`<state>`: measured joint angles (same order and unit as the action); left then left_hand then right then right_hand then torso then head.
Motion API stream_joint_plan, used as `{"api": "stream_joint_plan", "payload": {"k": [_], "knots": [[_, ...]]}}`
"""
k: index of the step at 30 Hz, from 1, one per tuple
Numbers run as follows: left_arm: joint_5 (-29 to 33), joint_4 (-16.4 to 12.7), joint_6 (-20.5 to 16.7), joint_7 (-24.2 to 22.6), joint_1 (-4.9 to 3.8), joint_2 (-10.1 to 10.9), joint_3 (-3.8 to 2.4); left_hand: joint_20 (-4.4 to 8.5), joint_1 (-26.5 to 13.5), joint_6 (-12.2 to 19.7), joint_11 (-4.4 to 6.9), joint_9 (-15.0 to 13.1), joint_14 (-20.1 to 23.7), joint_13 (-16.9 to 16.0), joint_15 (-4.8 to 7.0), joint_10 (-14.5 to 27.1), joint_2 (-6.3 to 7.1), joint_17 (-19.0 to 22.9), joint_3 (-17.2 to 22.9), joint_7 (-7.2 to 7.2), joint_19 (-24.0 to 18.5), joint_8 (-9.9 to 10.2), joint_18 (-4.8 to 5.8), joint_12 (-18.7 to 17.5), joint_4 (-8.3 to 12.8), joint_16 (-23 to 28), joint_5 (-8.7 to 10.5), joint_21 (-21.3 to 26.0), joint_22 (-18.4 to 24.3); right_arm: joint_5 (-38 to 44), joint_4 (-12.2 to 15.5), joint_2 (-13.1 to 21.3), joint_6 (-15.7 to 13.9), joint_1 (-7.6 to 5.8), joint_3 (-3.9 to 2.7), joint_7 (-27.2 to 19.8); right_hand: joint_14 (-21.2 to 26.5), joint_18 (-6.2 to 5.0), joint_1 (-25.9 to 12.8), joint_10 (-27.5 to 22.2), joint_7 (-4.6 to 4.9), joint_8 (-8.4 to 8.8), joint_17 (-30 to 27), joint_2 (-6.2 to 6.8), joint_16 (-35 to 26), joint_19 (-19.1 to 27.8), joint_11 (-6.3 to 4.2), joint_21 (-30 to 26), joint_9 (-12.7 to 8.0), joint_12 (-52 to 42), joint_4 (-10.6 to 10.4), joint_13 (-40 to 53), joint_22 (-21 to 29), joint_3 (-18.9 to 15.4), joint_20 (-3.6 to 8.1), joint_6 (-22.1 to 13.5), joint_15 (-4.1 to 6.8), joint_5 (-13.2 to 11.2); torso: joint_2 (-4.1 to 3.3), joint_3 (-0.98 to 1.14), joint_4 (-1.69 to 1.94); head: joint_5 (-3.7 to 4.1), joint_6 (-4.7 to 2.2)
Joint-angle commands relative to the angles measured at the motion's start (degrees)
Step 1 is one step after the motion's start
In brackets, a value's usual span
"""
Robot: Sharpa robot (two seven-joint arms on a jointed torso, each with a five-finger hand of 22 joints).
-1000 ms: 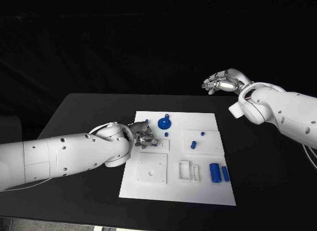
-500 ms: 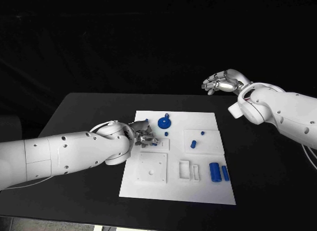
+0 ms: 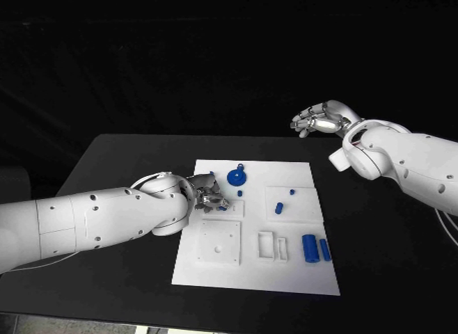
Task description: Assemble the parts on the task board
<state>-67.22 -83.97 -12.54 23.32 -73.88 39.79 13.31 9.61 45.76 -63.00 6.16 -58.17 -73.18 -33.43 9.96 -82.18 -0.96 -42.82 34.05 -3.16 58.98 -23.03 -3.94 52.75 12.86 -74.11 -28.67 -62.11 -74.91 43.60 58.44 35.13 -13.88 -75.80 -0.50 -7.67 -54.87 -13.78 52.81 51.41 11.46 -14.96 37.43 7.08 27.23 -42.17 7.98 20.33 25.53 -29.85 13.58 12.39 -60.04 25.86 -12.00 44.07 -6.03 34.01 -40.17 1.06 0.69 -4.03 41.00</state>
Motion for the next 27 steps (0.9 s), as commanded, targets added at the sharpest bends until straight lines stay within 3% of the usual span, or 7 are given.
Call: {"api": "stream_joint_plan", "payload": {"k": [1,8,17,27], "knots": [[0.1,0.4,3.6,0.9,0.58,-0.2,0.50,5.21,1.4,-10.7,0.53,0.0,-0.1,0.0,0.16,1.0,0.09,0.1,1.9,5.04,0.0,0.0,-0.63,0.4,2.2,-0.3,0.02,-0.4,-1.1,0.0,0.0,-0.1,0.7,0.12,-0.04,-0.1,0.3,-0.86,0.2,0.0,1.29,-0.19,-0.1,0.13,-0.2,0.0,0.39,-0.4,-0.1,0.0,-0.2,-0.1,-0.1,0.0,-0.36,-0.3,0.03,0.3,-0.01,0.03,0.03,0.04,-0.18],[0.7,1.4,4.9,1.3,0.38,-0.7,0.49,5.14,1.5,-10.7,0.45,0.0,0.0,0.1,0.11,1.1,0.08,0.2,1.9,4.99,0.0,0.1,-0.59,0.4,1.8,-0.3,0.16,-0.4,-1.1,0.0,-0.2,-0.3,1.0,0.23,-0.04,-0.1,0.4,-0.85,0.3,-0.1,1.30,-0.20,-0.1,0.14,-0.3,0.1,0.42,-0.5,-0.1,0.0,-0.1,-0.2,-0.1,0.0,-0.40,-0.4,0.00,0.4,-0.03,0.02,0.05,0.18,-0.13],[1.8,2.4,6.6,1.7,-0.07,-1.5,0.48,4.95,1.0,-10.4,0.27,0.1,0.3,0.6,-0.04,1.3,0.19,0.7,1.6,4.80,-0.3,0.6,-0.50,0.0,0.4,0.1,1.67,-0.1,-0.9,0.0,-0.2,-0.5,1.0,0.46,-0.04,-0.1,0.9,-0.79,0.2,-0.5,1.35,-0.21,-0.2,0.08,-0.5,0.7,0.60,-0.8,-0.3,0.1,-0.2,-0.6,-0.1,-0.1,-0.56,-0.5,-0.20,0.5,-0.04,0.00,0.04,0.26,-0.07],[3.3,2.9,8.4,1.9,-0.62,-2.3,0.47,4.97,1.3,-10.3,0.30,0.0,0.3,0.7,-0.04,1.3,0.03,0.8,1.8,4.79,-0.3,0.7,-0.56,0.0,0.5,0.1,1.94,-0.1,-0.9,0.0,-0.3,-0.6,1.2,0.60,-0.04,-0.1,1.1,-0.79,0.3,-0.6,1.36,-0.21,-0.3,0.07,-0.6,0.8,0.66,-0.9,-0.3,0.1,-0.2,-0.7,-0.1,-0.1,-0.60,-0.5,-0.28,0.6,0.00,-0.02,0.01,0.35,-0.13]]}}
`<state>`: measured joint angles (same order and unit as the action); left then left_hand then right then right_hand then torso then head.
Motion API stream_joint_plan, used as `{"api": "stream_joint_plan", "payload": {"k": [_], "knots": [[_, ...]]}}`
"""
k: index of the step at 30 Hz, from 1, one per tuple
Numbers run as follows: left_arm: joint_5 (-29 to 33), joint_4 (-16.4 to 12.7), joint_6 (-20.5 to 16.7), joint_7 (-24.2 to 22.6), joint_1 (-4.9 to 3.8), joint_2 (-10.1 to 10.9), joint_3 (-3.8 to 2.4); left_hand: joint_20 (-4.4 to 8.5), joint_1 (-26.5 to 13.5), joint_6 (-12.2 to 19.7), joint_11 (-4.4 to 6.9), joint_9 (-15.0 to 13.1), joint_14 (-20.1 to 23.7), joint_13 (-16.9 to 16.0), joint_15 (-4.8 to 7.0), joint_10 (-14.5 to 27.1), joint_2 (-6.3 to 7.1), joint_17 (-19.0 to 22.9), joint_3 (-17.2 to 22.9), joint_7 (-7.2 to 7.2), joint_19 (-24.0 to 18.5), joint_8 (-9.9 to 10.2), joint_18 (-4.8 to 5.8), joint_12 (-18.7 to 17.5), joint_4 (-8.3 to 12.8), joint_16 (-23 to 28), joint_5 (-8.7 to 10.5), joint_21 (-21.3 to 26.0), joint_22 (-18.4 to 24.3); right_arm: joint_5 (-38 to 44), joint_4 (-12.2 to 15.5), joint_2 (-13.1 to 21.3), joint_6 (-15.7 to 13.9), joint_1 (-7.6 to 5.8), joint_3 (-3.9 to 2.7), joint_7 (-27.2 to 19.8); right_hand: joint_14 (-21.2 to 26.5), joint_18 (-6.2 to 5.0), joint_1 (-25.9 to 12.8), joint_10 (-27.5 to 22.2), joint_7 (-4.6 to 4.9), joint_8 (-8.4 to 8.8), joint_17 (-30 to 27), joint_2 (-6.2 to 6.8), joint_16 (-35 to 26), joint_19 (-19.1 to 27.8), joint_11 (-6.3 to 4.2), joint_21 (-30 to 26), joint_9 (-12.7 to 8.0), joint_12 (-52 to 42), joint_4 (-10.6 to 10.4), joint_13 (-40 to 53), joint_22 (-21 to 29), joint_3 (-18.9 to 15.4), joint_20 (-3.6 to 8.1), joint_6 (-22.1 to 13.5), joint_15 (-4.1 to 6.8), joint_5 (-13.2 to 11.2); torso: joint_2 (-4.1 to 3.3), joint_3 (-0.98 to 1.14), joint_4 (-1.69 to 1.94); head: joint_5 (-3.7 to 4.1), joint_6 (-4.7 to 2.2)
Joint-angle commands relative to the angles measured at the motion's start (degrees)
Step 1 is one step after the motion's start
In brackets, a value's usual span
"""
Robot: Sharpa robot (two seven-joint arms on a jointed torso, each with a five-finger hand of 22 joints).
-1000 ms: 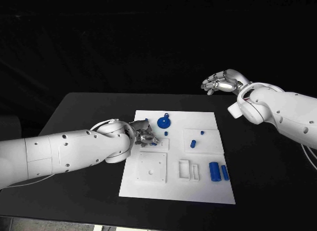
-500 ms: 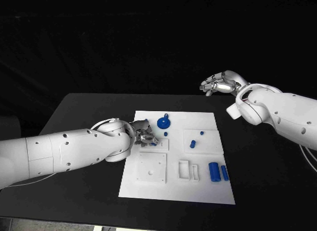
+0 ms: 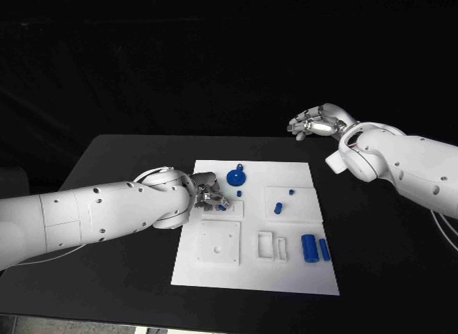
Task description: Assemble the parts on the task board
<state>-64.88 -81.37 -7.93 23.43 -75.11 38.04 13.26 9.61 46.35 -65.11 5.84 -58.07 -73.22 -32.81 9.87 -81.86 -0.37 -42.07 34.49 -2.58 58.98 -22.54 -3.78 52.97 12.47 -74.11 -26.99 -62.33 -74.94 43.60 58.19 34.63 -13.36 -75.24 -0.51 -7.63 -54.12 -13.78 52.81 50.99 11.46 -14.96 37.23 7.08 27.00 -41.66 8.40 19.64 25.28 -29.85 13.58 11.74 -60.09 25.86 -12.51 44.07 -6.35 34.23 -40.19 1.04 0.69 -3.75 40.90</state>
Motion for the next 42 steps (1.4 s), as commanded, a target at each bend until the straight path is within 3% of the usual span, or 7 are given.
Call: {"api": "stream_joint_plan", "payload": {"k": [1,14,19,23,25,32,42], "knots": [[0.9,0.3,4.1,1.9,0.58,-0.6,0.53,4.97,0.7,-8.2,0.62,-0.1,0.3,0.1,0.05,1.0,-0.56,0.1,1.3,4.21,-0.3,0.2,-0.72,-0.2,0.9,0.1,0.26,0.1,-0.9,0.0,0.0,-0.1,0.7,0.06,-0.04,-0.1,0.4,-0.79,0.3,-0.2,1.36,-0.21,-0.1,0.07,-0.3,0.3,0.25,-0.2,-0.1,0.1,-0.2,-0.1,-0.1,-0.1,-0.10,-0.5,0.04,0.4,0.03,0.00,0.01,0.11,-0.05],[0.7,0.5,4.7,2.1,0.36,-0.8,0.53,4.92,0.7,-8.1,0.62,-0.1,0.4,0.2,0.04,1.0,-0.48,0.2,1.2,4.14,-0.3,0.3,-0.70,-0.3,0.7,0.2,0.93,0.1,-0.9,0.0,-0.2,-0.1,0.8,0.27,-0.04,-0.1,0.4,-0.80,0.3,-0.2,1.38,-0.21,-0.1,0.04,-0.3,0.4,0.28,-0.3,-0.1,0.1,-0.2,-0.2,-0.1,-0.1,-0.13,-0.5,0.01,0.5,0.00,-0.02,0.11,0.24,0.12],[0.7,0.6,4.4,2.1,0.34,-0.8,0.53,4.89,-0.5,-8.0,0.60,-0.3,0.5,0.8,0.17,1.0,1.69,0.7,0.5,4.13,-0.4,0.6,-0.81,-0.4,-1.9,0.2,7.99,0.4,-0.8,0.0,-0.2,-0.1,0.8,0.37,-0.04,-0.1,0.4,-0.80,0.3,-0.2,1.38,-0.21,-0.1,0.02,-0.3,0.4,0.30,-0.3,-0.1,0.1,-0.2,-0.2,-0.1,-0.1,-0.15,-0.6,-0.01,0.6,0.03,-0.05,0.13,0.30,0.16],[0.7,0.6,4.2,2.1,0.34,-0.8,0.53,4.87,-1.9,-8.1,0.61,-0.4,0.5,1.0,0.23,1.0,2.69,0.8,0.1,4.14,-0.5,0.7,-0.85,-0.4,-3.9,0.2,9.44,0.6,-0.8,0.0,-0.2,-0.1,0.8,0.38,-0.04,-0.1,0.5,-0.81,0.3,-0.2,1.39,-0.22,-0.1,0.02,-0.3,0.4,0.31,-0.3,-0.2,0.1,-0.3,-0.2,-0.1,-0.1,-0.16,-0.6,-0.02,0.7,0.02,-0.06,0.16,0.31,0.18],[0.7,0.7,4.0,2.1,0.34,-0.8,0.53,4.93,-2.7,-8.0,0.66,-0.5,0.6,1.1,0.32,1.0,3.40,0.9,0.0,4.17,-0.5,0.8,-0.97,-0.4,-5.1,0.1,12.96,0.6,-0.8,0.0,-0.2,-0.2,0.9,0.38,-0.04,-0.1,0.5,-0.81,0.3,-0.2,1.39,-0.22,-0.1,0.02,-0.3,0.4,0.32,-0.3,-0.2,0.1,-0.3,-0.3,-0.1,-0.1,-0.16,-0.6,-0.03,0.7,0.02,-0.05,0.18,0.31,0.18],[0.7,0.8,3.9,2.0,0.34,-0.7,0.53,4.95,-4.0,-8.0,0.69,-0.7,0.7,1.3,0.41,1.0,4.05,1.1,-0.1,4.19,-0.6,0.9,-1.07,-0.2,-6.8,0.0,15.00,0.6,-0.9,0.0,-0.2,-0.1,0.8,0.40,-0.04,-0.1,0.5,-0.82,0.3,-0.2,1.39,-0.22,-0.1,0.03,-0.3,0.4,0.32,-0.4,-0.2,0.1,-0.3,-0.3,-0.1,-0.1,-0.18,-0.6,-0.04,0.9,0.04,-0.03,0.09,0.33,0.19],[0.7,0.8,3.7,1.9,0.34,-0.8,0.53,4.96,-4.3,-8.1,0.69,-0.7,0.7,1.3,0.44,1.0,4.32,1.1,-0.2,4.21,-0.6,0.9,-1.10,-0.2,-7.2,-0.1,15.53,0.6,-0.9,0.0,-0.2,-0.1,0.9,0.44,-0.04,-0.1,0.5,-0.84,0.3,-0.3,1.40,-0.23,-0.1,0.03,-0.3,0.5,0.34,-0.4,-0.2,0.0,-0.3,-0.4,-0.1,-0.1,-0.20,-0.6,-0.05,1.0,0.03,-0.04,0.13,0.37,0.28]]}}
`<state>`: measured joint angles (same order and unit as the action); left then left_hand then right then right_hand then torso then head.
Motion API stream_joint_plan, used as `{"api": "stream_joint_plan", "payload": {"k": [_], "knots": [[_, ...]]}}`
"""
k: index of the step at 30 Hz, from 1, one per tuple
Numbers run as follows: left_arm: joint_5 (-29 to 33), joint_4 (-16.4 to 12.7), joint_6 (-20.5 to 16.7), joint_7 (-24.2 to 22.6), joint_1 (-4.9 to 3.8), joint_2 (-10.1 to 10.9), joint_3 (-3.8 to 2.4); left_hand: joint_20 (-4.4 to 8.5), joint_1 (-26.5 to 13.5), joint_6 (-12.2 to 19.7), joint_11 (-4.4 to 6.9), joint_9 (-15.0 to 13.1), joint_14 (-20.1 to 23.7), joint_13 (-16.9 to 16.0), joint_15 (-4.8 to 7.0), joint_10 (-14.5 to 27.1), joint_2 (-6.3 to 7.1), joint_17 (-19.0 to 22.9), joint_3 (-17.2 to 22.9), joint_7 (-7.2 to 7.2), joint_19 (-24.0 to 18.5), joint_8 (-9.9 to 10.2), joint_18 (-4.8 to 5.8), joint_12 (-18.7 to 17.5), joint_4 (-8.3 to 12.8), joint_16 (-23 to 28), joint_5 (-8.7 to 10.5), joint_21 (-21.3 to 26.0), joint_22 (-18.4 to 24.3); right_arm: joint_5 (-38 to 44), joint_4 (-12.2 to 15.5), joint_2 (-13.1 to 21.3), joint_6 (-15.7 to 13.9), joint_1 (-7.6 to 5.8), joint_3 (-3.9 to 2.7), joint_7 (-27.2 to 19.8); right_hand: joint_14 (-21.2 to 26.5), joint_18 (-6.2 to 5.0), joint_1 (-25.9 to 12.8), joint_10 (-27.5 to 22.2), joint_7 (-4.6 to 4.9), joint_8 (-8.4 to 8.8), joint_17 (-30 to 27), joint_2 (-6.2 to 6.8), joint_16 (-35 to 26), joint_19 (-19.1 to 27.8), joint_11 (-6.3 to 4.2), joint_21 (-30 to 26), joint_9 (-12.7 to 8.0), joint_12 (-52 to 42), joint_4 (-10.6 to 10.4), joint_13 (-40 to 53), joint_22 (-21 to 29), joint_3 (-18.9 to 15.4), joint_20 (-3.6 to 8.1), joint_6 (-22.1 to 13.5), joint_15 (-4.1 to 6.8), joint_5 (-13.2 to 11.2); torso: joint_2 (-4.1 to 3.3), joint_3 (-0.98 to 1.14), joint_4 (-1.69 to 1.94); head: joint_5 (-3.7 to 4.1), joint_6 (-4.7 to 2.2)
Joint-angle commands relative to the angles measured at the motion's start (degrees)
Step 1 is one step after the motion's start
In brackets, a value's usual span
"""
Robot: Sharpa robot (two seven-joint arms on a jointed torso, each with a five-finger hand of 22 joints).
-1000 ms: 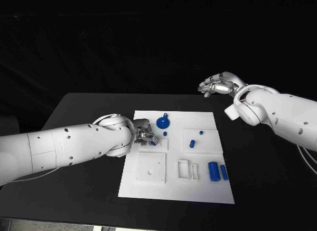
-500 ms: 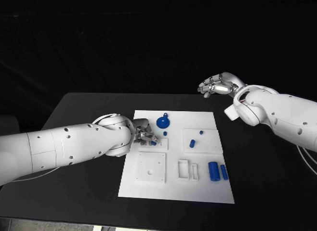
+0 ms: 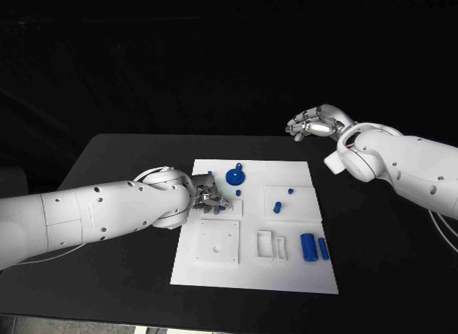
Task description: Assemble the parts on the task board
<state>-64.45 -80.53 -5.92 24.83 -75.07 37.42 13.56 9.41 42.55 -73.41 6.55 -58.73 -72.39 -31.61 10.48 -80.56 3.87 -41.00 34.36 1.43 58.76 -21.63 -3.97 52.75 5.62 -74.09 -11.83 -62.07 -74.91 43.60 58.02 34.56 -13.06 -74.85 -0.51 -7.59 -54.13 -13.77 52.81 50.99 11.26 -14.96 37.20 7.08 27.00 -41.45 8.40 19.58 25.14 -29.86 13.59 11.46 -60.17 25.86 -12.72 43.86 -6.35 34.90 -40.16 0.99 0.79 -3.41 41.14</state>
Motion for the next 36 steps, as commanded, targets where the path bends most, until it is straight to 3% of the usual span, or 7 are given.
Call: {"api": "stream_joint_plan", "payload": {"k": [1,8,12,17,19,32,36], "knots": [[0.3,0.0,1.6,0.5,0.29,-0.2,0.23,5.16,-0.6,0.2,-0.02,-0.1,-0.2,0.1,-0.16,-0.3,0.17,0.1,0.0,0.20,-0.4,0.0,-0.92,0.1,-0.5,-0.1,0.55,0.4,-1.0,0.0,0.0,-0.1,0.5,0.07,-0.04,-0.2,0.5,-0.84,0.3,-0.3,1.60,-0.23,-0.1,0.03,-0.3,0.2,0.34,-0.3,-0.1,0.0,-0.3,-0.1,-0.1,-0.1,0.00,-0.4,-0.06,0.4,0.00,0.00,0.03,0.02,0.04],[0.2,0.5,0.5,0.6,0.29,-0.1,0.23,5.24,-1.8,0.2,0.06,-0.3,-0.1,0.3,-0.02,-0.1,1.63,0.3,-0.1,0.28,-0.6,0.1,-1.13,0.3,-2.8,-0.3,8.46,0.4,-0.9,0.0,-0.1,-0.1,0.6,0.22,-0.04,-0.2,0.5,-0.85,0.3,-0.3,1.61,-0.23,-0.1,0.04,-0.3,0.3,0.34,-0.3,-0.1,0.0,-0.3,-0.1,-0.1,-0.1,-0.01,-0.4,-0.06,0.4,0.01,0.01,0.02,-0.01,0.00],[0.1,0.6,-0.2,0.7,0.25,0.1,0.22,5.24,-3.4,0.3,0.06,-0.4,0.1,0.3,0.02,-0.1,3.90,0.3,-0.7,0.24,-0.6,0.1,-1.16,0.3,-4.6,-0.4,9.07,0.5,-0.9,0.0,-0.1,0.0,0.5,0.26,-0.04,-0.2,0.5,-0.85,0.3,-0.3,1.62,-0.23,-0.1,0.04,-0.3,0.3,0.35,-0.3,-0.1,0.0,-0.3,-0.1,-0.1,-0.1,-0.02,-0.4,-0.07,0.5,0.00,0.01,0.02,-0.02,-0.01],[0.0,0.1,-0.3,0.3,0.23,0.7,-0.38,5.46,-3.6,0.5,0.22,-0.9,0.2,0.4,0.38,-0.1,12.20,0.4,2.6,0.19,-0.2,0.1,-1.47,0.3,-9.9,-0.4,9.04,0.5,-0.7,0.0,-0.1,0.1,0.5,0.30,-0.04,-0.1,0.5,-0.85,0.3,-0.3,1.64,-0.21,-0.1,0.11,-0.3,0.3,0.37,-0.4,-0.1,0.0,-0.3,-0.2,-0.1,-0.2,-0.04,-0.5,-0.08,0.5,-0.03,-0.04,-0.03,0.05,-0.22],[0.0,-0.2,-0.6,0.2,0.20,1.1,-0.50,5.32,-4.2,1.1,0.11,-1.6,0.9,0.3,0.17,0.4,10.59,0.2,-4.7,0.18,-1.6,0.1,-1.45,0.3,-7.1,-0.7,9.01,0.4,-1.1,-0.1,-0.1,0.2,0.5,0.30,-0.04,-0.2,0.6,-0.86,0.3,-0.4,1.66,-0.17,-0.1,0.17,-0.3,0.3,0.40,-0.4,-0.2,0.0,-0.2,-0.2,-0.1,-0.2,-0.05,-0.6,-0.11,0.4,-0.04,-0.08,-0.04,0.12,-0.22],[1.6,-1.3,-1.5,0.1,0.19,2.6,-4.00,5.54,-3.5,1.5,0.31,-1.7,1.3,0.5,0.44,0.6,11.64,0.5,-5.4,0.13,-1.8,0.5,-1.83,-0.1,-7.6,-0.3,8.99,0.8,-0.7,-0.2,-0.1,0.3,0.4,0.42,-0.04,-0.2,1.0,-0.83,0.3,-0.7,1.75,-0.12,-0.2,0.17,-0.5,0.7,0.54,-0.7,-0.3,0.1,-0.1,-0.5,-0.1,-0.3,-0.15,-0.8,-0.28,0.3,0.05,-0.06,0.07,0.23,-0.54],[4.3,-1.5,0.3,-1.5,-0.03,3.5,-5.40,5.04,-1.3,4.2,-0.29,-1.3,3.4,1.7,0.06,3.1,10.58,1.7,-6.0,-0.95,-3.4,2.4,-1.50,-2.5,-6.9,2.1,8.86,2.6,0.0,-0.2,-0.2,0.5,0.4,0.44,-0.04,-0.2,1.0,-0.83,0.3,-0.7,1.76,-0.12,-0.2,0.15,-0.5,0.7,0.55,-0.7,-0.3,0.1,-0.2,-0.5,-0.1,-0.3,-0.17,-0.8,-0.30,0.3,0.07,-0.04,0.11,0.12,-1.01]]}}
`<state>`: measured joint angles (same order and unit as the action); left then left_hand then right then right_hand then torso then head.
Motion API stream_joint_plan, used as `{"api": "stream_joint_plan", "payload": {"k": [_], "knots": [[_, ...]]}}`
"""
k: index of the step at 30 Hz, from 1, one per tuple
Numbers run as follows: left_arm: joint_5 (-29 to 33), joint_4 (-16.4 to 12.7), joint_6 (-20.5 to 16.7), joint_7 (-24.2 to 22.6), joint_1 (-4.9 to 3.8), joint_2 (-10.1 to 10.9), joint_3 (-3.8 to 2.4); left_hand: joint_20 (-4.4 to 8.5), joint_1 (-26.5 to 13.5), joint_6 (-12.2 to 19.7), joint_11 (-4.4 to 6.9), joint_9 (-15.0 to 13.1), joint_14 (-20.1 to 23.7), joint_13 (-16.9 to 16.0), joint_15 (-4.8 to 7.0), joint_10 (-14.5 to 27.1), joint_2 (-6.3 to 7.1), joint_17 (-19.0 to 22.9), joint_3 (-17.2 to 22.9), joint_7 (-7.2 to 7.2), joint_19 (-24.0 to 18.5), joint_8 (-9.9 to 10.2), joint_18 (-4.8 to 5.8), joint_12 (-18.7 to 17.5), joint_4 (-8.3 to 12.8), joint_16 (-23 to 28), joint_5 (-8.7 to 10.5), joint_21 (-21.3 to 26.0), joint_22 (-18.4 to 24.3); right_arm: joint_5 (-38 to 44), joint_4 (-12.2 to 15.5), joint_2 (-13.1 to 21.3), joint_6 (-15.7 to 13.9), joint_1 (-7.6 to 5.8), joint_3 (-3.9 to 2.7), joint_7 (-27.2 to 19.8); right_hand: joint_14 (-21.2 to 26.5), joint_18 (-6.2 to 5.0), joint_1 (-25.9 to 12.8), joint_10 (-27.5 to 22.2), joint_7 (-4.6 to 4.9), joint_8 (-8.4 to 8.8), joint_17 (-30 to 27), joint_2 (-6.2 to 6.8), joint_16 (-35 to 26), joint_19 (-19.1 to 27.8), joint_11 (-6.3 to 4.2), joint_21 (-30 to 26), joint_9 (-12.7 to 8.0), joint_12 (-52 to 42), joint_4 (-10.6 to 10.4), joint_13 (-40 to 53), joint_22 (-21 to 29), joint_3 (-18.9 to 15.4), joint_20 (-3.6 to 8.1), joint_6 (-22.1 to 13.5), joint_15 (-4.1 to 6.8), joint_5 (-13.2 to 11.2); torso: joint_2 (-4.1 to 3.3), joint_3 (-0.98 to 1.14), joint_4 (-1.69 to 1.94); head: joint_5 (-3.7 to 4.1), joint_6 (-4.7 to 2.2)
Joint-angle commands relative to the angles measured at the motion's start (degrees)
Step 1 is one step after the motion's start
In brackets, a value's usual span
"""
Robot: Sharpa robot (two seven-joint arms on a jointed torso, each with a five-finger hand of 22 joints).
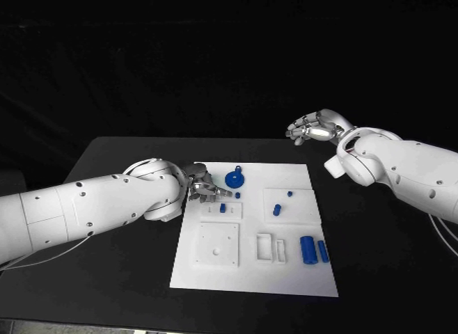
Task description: Assemble the parts on the task board
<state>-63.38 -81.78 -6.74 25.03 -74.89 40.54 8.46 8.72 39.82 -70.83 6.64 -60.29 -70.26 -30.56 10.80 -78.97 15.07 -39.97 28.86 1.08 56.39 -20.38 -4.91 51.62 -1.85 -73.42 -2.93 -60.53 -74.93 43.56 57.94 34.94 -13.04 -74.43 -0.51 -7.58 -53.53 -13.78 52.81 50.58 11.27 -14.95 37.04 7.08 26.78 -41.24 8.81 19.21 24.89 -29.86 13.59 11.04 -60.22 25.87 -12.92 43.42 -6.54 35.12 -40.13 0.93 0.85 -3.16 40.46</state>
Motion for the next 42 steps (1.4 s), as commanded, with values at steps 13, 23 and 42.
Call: {"api": "stream_joint_plan", "payload": {"k": [13,23,42], "knots": [[5.8,9.5,7.5,-2.1,-5.63,-1.9,-0.99,4.99,6.0,11.8,-3.34,5.9,2.3,3.2,-1.58,3.2,-6.96,2.8,-5.1,-4.25,-1.7,10.5,0.54,-4.1,5.2,4.4,-7.42,4.0,1.3,-0.2,-0.8,0.0,0.4,0.13,-0.04,-0.3,0.4,-0.85,0.4,-0.3,1.74,-0.14,-0.1,0.08,-0.3,0.5,0.16,-0.3,-0.1,0.1,-0.2,-0.2,-0.1,-0.3,0.02,-0.4,-0.12,0.1,-0.05,0.00,-0.14,-0.99,-2.49],[2.8,21.6,10.5,-2.5,-6.65,-8.0,-1.48,5.26,4.7,12.0,-3.34,6.6,1.8,3.2,-1.52,2.8,-5.10,2.7,-5.6,-4.27,-1.1,11.1,0.42,-3.6,4.1,4.0,-6.98,4.0,1.2,-0.6,-0.3,0.1,0.2,0.17,-0.05,-0.3,0.4,-0.87,0.4,-0.3,1.74,-0.16,-0.1,0.05,-0.3,0.5,0.17,-0.4,-0.1,0.1,-0.1,-0.2,-0.1,-0.3,0.02,-0.4,-0.12,0.2,-0.25,-0.08,-0.23,-1.55,-3.39],[1.7,33.2,18.4,-2.5,-5.36,-15.0,-1.43,5.21,5.0,12.5,-3.68,7.2,2.6,3.3,-1.85,3.6,-6.94,2.7,-6.1,-4.61,-1.7,11.8,0.61,-3.3,4.0,3.9,-6.57,4.2,0.7,-0.3,-0.2,-0.1,0.0,0.16,-0.05,-0.4,0.4,-0.91,0.5,-0.3,1.71,-0.24,-0.1,-0.08,-0.2,0.5,0.15,-0.4,-0.1,0.0,-0.1,-0.3,-0.1,-0.3,-0.02,-0.3,-0.11,0.2,-0.80,-0.41,-0.54,-2.05,-3.23]]}}
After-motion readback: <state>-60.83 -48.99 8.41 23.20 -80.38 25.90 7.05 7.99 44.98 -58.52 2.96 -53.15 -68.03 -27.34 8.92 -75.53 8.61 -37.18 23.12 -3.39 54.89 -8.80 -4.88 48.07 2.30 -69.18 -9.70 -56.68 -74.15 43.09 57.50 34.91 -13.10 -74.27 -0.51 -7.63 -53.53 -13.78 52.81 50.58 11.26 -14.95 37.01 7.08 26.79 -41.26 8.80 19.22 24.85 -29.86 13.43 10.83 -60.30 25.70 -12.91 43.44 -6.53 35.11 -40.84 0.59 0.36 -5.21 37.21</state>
